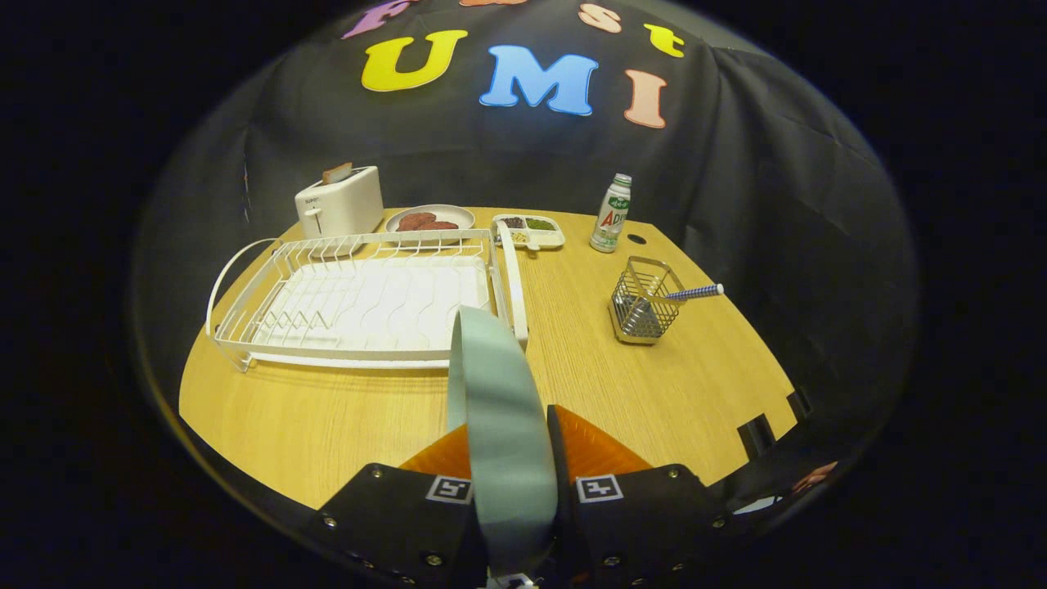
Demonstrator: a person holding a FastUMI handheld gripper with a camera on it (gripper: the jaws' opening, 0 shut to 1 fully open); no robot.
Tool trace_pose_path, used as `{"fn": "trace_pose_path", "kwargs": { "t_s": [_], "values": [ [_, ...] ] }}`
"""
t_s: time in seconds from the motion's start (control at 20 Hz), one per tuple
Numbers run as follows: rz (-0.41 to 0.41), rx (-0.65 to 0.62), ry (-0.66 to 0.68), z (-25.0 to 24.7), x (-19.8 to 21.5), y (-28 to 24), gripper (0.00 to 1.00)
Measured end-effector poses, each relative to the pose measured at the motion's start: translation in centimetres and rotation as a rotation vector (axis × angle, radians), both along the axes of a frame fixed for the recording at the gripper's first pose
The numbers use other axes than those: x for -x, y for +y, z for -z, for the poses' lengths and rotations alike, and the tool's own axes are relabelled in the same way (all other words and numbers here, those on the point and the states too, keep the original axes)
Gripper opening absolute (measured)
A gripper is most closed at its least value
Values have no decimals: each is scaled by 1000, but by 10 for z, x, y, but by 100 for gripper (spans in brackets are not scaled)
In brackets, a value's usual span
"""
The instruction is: Take the plate from the dish rack, then take the spoon from the basket and place it into the plate.
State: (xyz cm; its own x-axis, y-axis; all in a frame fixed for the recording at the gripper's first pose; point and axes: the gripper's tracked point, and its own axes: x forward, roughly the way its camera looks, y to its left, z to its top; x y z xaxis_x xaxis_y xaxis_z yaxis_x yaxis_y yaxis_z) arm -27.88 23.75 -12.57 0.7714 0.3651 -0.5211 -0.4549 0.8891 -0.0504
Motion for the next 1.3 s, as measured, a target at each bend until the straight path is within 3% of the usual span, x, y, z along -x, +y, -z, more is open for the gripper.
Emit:
{"fn": "trace_pose_path", "kwargs": {
  "t_s": [0.25, 0.75, 0.95, 1.15, 1.3],
  "values": [
    [-60, -69, 26, 5, -4, 1, 30],
    [-137, -311, 318, 44, 23, 33, 32],
    [-121, -363, 403, 61, 25, 45, 33],
    [-107, -347, 425, 73, 26, 44, 39],
    [-93, -280, 394, 85, 23, 33, 61]
  ]
}}
